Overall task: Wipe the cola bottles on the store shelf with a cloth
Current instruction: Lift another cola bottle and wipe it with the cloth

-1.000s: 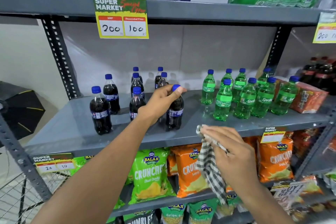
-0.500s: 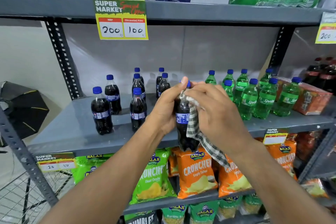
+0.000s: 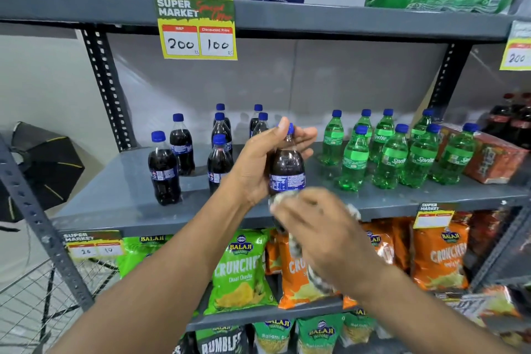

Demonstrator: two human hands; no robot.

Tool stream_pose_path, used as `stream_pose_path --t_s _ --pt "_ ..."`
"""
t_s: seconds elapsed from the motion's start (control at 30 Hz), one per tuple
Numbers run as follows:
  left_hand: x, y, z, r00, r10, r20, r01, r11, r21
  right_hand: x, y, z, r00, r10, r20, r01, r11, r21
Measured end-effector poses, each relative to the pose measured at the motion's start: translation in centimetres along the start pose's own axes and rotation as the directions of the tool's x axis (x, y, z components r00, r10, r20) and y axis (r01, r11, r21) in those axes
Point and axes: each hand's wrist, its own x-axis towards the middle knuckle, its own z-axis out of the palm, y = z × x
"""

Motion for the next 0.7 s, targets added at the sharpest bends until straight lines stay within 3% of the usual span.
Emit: stream_pose_path --t_s 0.17,0.33,0.43,0.63,0.7 --pt "-1.1 -0.2 1.0 0.996 -0.077 0.035 0.079 0.996 -0.047 4.3 2.0 -2.1 0.970 0.185 -0.159 -0.170 0.980 0.104" --pt "-1.3 0.7 0.0 0.997 0.018 -0.073 -0.023 0.998 -0.063 0.8 -1.3 -0.8 0.998 -0.053 0.042 0.052 0.999 0.004" --pt "-1.5 1.5 -0.8 0.997 0.031 -0.064 -0.029 0.999 0.025 -1.9 -2.5 0.2 0.987 -0.102 0.121 0.104 0.995 -0.006" --pt "-1.5 2.0 -1.4 0.998 -0.039 -0.049 0.041 0.998 0.040 4.0 -2.1 -2.0 0.992 0.124 -0.033 -0.126 0.990 -0.069" --pt "-1.7 2.1 -1.7 0.995 -0.103 -0.016 0.104 0.994 0.039 7.2 -2.4 -2.4 0.980 0.199 0.028 -0.193 0.970 -0.146"
